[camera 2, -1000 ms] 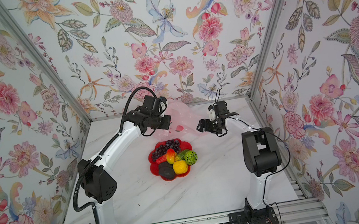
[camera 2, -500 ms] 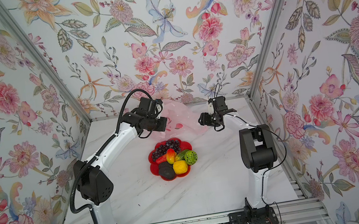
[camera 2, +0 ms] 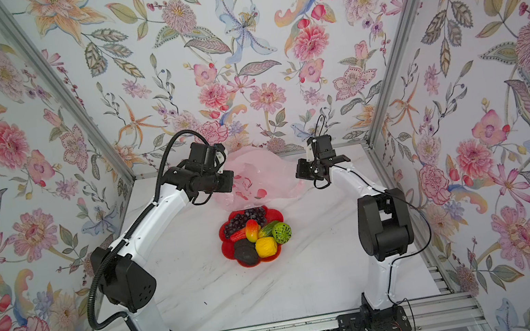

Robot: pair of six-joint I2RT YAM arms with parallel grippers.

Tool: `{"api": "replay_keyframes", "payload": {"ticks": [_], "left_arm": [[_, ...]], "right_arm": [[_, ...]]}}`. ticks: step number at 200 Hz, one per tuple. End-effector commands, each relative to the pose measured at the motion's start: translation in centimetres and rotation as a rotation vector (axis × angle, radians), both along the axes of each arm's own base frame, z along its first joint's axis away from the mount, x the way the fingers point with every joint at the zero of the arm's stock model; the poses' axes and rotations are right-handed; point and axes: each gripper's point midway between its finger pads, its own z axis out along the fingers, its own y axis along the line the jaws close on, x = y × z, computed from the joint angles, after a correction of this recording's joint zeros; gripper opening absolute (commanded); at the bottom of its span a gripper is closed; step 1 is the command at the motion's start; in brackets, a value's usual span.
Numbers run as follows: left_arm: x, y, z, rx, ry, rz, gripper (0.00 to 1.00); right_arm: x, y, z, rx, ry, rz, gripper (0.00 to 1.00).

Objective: Place the fruits into the plastic bag
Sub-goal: Shake the plastic bag.

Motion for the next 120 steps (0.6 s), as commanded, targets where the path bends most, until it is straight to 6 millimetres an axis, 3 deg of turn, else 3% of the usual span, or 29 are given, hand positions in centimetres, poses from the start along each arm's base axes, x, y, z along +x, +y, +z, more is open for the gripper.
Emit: {"api": "replay_keyframes", "payload": {"ticks": [1, 12, 15, 23, 31, 36, 47, 59, 68, 76, 86, 93, 101, 110, 117, 120], "left_arm": [[2.3, 3.4, 2.7, -0.043, -0.043, 0.170, 0.00], [4.4, 3.7, 5.5, -0.103, -0.097, 0.220, 0.00], [4.9, 3.7, 6.5, -0.114, -0.117, 0.230, 0.00], [6.2, 3.6, 10.8, -0.154, -0.211, 0.243, 0.00], [7.0, 3.4, 14.7, -0.192, -0.297, 0.245, 0.00], [6.9, 3.6, 18.7, -0.241, -0.391, 0.246, 0.00], [5.8, 4.3, 25.1, -0.335, -0.549, 0.256, 0.00], [3.2, 5.2, 31.3, -0.419, -0.709, 0.240, 0.00], [0.8, 5.6, 34.5, -0.435, -0.815, 0.216, 0.00], [-1.6, 5.8, 36.8, -0.428, -0.908, 0.189, 0.00], [-4.7, 5.5, 38.0, -0.393, -1.002, 0.150, 0.00], [-7.1, 5.8, 38.7, -0.380, -1.074, 0.133, 0.00], [-8.1, 6.3, 37.4, -0.356, -1.088, 0.140, 0.00], [-7.7, 6.9, 33.9, -0.317, -1.032, 0.167, 0.00], [-6.6, 7.1, 29.6, -0.250, -0.951, 0.171, 0.00], [-6.1, 7.2, 27.4, -0.214, -0.910, 0.176, 0.00]], "right_arm": [[1.1, 1.2, 5.7, 0.037, -0.058, -0.048, 0.00], [2.5, 1.6, 8.8, 0.029, -0.130, -0.066, 0.00], [2.9, 1.8, 10.5, 0.034, -0.170, -0.071, 0.00], [3.5, 2.3, 14.7, 0.043, -0.269, -0.077, 0.00], [3.6, 2.9, 20.5, 0.047, -0.412, -0.074, 0.00], [3.3, 3.4, 23.6, 0.040, -0.491, -0.068, 0.00], [1.2, 4.1, 31.7, 0.031, -0.695, -0.058, 0.00], [-2.5, 4.6, 39.1, 0.025, -0.891, -0.049, 0.00], [-5.6, 4.8, 43.1, 0.017, -1.008, -0.046, 0.00], [-8.1, 4.8, 45.3, -0.001, -1.081, -0.045, 0.00], [-10.5, 5.0, 46.3, -0.029, -1.129, -0.035, 0.00], [-11.0, 5.2, 45.2, -0.053, -1.124, -0.028, 0.00], [-11.6, 4.6, 43.6, -0.053, -1.105, -0.038, 0.00], [-10.0, 4.1, 38.1, -0.064, -0.991, -0.051, 0.00], [-8.5, 3.6, 33.0, -0.068, -0.862, -0.059, 0.00], [-7.6, 3.7, 29.6, -0.078, -0.777, -0.051, 0.00]]}}
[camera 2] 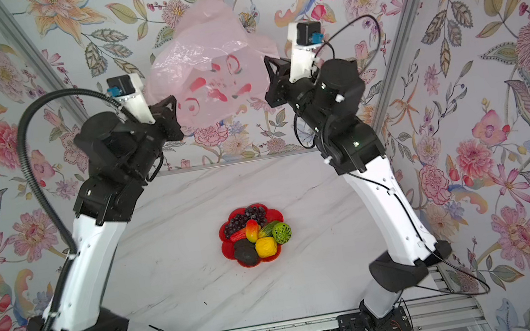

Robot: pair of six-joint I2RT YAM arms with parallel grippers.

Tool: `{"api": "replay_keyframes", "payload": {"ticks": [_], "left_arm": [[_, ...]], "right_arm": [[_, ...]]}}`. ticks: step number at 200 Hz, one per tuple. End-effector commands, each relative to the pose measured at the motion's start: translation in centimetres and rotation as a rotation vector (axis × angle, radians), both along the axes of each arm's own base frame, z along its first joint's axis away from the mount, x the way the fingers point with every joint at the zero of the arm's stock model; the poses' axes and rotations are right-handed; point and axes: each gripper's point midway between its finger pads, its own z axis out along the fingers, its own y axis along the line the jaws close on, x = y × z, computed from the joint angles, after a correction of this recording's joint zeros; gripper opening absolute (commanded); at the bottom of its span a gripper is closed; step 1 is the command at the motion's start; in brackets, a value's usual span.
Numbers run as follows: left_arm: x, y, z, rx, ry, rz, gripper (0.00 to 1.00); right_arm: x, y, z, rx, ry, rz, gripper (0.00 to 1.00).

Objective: Place the fruits into the plastic bag
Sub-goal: Shake the plastic bag.

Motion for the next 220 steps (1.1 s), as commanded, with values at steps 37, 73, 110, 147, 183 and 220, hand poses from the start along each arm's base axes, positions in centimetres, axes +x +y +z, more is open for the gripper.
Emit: {"api": "replay_keyframes", "payload": {"ticks": [37, 73, 110, 147, 183, 220], "left_arm": [[5.3, 5.8, -36.0, 0.243, 0.881, 0.201, 0.00], [6.2, 5.7, -30.0, 0.177, 0.746, 0.195, 0.00], [6.9, 5.1, -25.6, 0.145, 0.691, 0.160, 0.00], [6.4, 5.4, -23.5, 0.131, 0.655, 0.160, 0.00], [6.2, 6.2, -23.3, 0.148, 0.653, 0.176, 0.00], [6.3, 6.0, -26.8, 0.141, 0.737, 0.165, 0.00]], "right_arm": [[4.9, -1.5, -41.7, -0.143, 1.104, -0.103, 0.00], [7.4, -0.3, -35.7, -0.080, 0.974, -0.069, 0.00], [9.6, 1.9, -28.4, -0.056, 0.847, -0.013, 0.00], [9.8, 3.3, -26.0, -0.030, 0.809, 0.046, 0.00], [9.6, 3.6, -26.3, -0.049, 0.813, 0.054, 0.00], [9.6, 3.4, -29.8, -0.061, 0.878, 0.026, 0.00]]}}
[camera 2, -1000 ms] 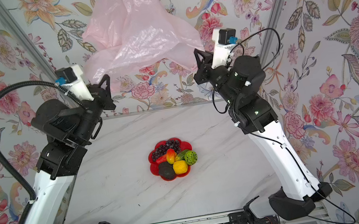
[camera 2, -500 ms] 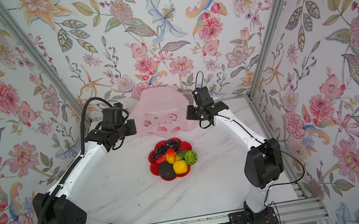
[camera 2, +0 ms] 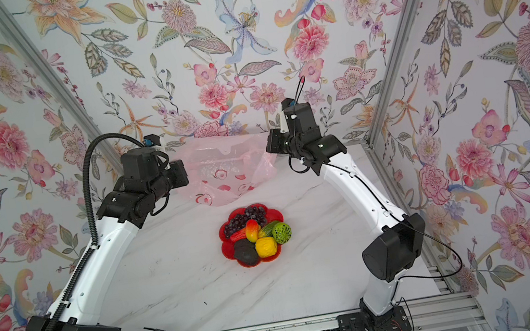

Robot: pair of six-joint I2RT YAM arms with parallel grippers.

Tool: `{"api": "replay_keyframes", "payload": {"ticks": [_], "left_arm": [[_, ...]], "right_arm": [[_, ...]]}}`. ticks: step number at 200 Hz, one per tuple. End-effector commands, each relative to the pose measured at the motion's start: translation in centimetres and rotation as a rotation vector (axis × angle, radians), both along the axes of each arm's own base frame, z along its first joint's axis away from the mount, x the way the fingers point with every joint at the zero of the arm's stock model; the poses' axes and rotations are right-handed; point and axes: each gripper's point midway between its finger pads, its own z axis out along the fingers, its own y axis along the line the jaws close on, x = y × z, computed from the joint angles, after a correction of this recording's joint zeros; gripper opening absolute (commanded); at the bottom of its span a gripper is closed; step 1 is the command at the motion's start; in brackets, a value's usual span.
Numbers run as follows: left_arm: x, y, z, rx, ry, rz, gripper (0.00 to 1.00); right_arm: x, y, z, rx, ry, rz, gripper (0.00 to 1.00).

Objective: Place the fruits into the plastic bag
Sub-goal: Shake the plastic bag.

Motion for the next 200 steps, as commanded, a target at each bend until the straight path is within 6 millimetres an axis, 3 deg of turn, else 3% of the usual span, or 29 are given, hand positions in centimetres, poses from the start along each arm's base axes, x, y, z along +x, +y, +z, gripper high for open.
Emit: {"api": "replay_keyframes", "payload": {"ticks": [1, 18, 31, 47, 50, 53, 54, 71, 78, 91, 98, 108, 110, 119, 132, 158, 160, 170, 183, 200], "left_arm": [[0.0, 0.2, -3.3, -0.001, 0.093, 0.005, 0.00], [1.3, 0.5, -3.0, -0.024, 0.105, 0.019, 0.00], [2.6, 0.7, 0.6, -0.048, 0.023, 0.032, 0.00], [2.8, 0.8, 8.7, -0.084, -0.175, 0.032, 0.00], [3.5, 0.7, 8.8, -0.081, -0.185, 0.035, 0.00], [3.4, 0.6, 10.4, -0.085, -0.227, 0.032, 0.00], [3.5, 0.6, 10.7, -0.086, -0.236, 0.033, 0.00], [1.5, 0.8, 19.1, -0.107, -0.461, 0.015, 0.00], [-1.5, 1.0, 23.4, -0.107, -0.587, -0.004, 0.00], [-6.0, 0.0, 28.1, -0.059, -0.772, -0.043, 0.00], [-8.1, -0.7, 29.0, -0.024, -0.844, -0.059, 0.00], [-10.3, -0.7, 28.9, -0.012, -0.898, -0.047, 0.00], [-10.5, -0.6, 28.7, -0.014, -0.902, -0.045, 0.00], [-10.7, -0.1, 26.7, -0.013, -0.877, -0.025, 0.00], [-10.0, 0.1, 21.8, 0.028, -0.794, -0.014, 0.00], [-4.9, -0.2, 3.1, 0.191, -0.312, 0.009, 0.00], [-4.6, -0.1, 1.7, 0.196, -0.268, 0.016, 0.00], [-3.8, 0.4, -4.2, 0.185, -0.065, 0.020, 0.00], [-3.8, 0.9, -8.6, 0.155, 0.091, 0.022, 0.00], [-4.3, 1.3, -9.6, 0.100, 0.132, 0.030, 0.00]], "right_arm": [[0.0, 0.2, -3.0, -0.022, 0.066, -0.004, 0.00], [1.3, 0.7, -2.0, -0.005, 0.035, -0.002, 0.00], [2.4, 1.9, 1.5, 0.016, -0.052, 0.023, 0.00], [2.3, 3.1, 9.7, 0.041, -0.252, 0.055, 0.00], [2.1, 3.2, 11.3, 0.044, -0.292, 0.058, 0.00], [1.9, 3.3, 12.0, 0.043, -0.312, 0.061, 0.00], [1.6, 3.3, 13.6, 0.049, -0.351, 0.063, 0.00], [-2.6, 3.2, 22.9, 0.086, -0.605, 0.075, 0.00], [-5.0, 3.0, 26.2, 0.097, -0.710, 0.079, 0.00], [-9.1, 2.8, 29.6, 0.063, -0.852, 0.065, 0.00], [-10.8, 3.1, 29.9, 0.028, -0.896, 0.059, 0.00], [-11.9, 2.5, 29.2, -0.008, -0.919, 0.019, 0.00], [-11.6, 2.5, 27.9, -0.027, -0.900, 0.009, 0.00], [-10.9, 1.4, 25.5, -0.036, -0.855, -0.029, 0.00], [-7.9, 0.0, 17.3, -0.040, -0.650, -0.054, 0.00], [-4.1, -1.0, -2.8, -0.107, -0.085, -0.062, 0.00], [-3.9, -1.0, -5.1, -0.119, -0.013, -0.057, 0.00], [-3.9, -0.8, -10.3, -0.142, 0.168, -0.031, 0.00], [-3.9, 0.1, -13.1, -0.129, 0.281, 0.014, 0.00], [-2.9, 1.3, -11.2, -0.115, 0.240, 0.033, 0.00]]}}
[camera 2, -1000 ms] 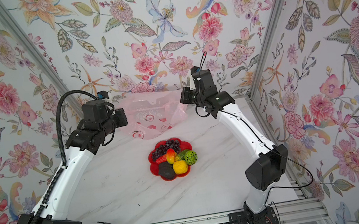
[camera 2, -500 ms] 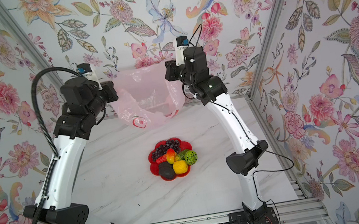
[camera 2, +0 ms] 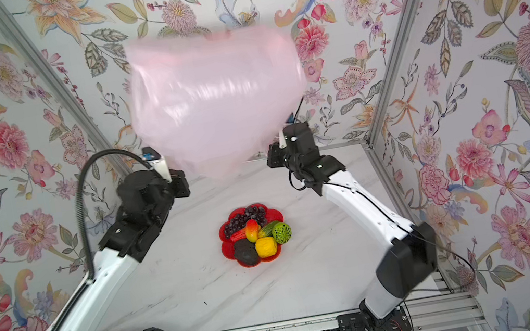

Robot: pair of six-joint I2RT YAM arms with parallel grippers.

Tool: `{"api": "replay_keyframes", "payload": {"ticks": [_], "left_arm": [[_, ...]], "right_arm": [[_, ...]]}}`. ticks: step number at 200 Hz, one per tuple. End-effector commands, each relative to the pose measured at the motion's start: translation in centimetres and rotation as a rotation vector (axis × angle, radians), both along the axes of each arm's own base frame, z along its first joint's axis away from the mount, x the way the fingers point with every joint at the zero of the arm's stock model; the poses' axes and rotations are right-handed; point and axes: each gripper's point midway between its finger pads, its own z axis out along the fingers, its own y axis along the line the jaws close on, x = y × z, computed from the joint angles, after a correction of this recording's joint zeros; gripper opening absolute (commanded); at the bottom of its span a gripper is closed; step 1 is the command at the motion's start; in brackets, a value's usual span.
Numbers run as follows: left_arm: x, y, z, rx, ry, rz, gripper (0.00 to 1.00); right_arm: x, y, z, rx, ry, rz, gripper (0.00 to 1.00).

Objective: Place the fruits into the plastic bag
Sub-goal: Shake the plastic bag, then place the plastic bag at the top-left of the table.

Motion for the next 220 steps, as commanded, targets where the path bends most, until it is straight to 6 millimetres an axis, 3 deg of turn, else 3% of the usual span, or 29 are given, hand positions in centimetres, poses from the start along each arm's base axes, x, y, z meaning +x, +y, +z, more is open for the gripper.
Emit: {"api": "replay_keyframes", "payload": {"ticks": [1, 41, 57, 73, 103, 172, 192, 220], "left_arm": [[-2.8, 1.8, -5.5, -0.057, 0.241, 0.049, 0.00], [-3.5, 3.7, -0.7, -0.123, 0.160, 0.090, 0.00], [-4.3, 4.9, 1.4, -0.118, 0.110, 0.122, 0.00], [-4.9, 6.1, 2.0, -0.125, 0.101, 0.147, 0.00], [-6.2, 7.6, 0.9, -0.117, 0.124, 0.186, 0.00], [-9.5, 10.9, -1.3, -0.072, 0.133, 0.286, 0.00], [-10.2, 11.1, -2.3, -0.072, 0.151, 0.295, 0.00], [-11.0, 11.0, -4.0, -0.102, 0.183, 0.296, 0.00]], "right_arm": [[-2.4, 0.6, -2.1, 0.029, 0.193, 0.027, 0.00], [0.5, 3.5, 5.4, 0.097, 0.066, 0.085, 0.00], [1.3, 5.7, 7.2, 0.120, 0.026, 0.137, 0.00], [2.1, 7.7, 7.9, 0.133, 0.019, 0.177, 0.00], [3.2, 10.8, 7.5, 0.174, 0.027, 0.226, 0.00], [3.1, 17.5, 1.5, 0.228, 0.120, 0.367, 0.00], [3.1, 18.6, 0.5, 0.238, 0.125, 0.393, 0.00], [3.4, 18.7, -0.6, 0.235, 0.138, 0.401, 0.00]]}}
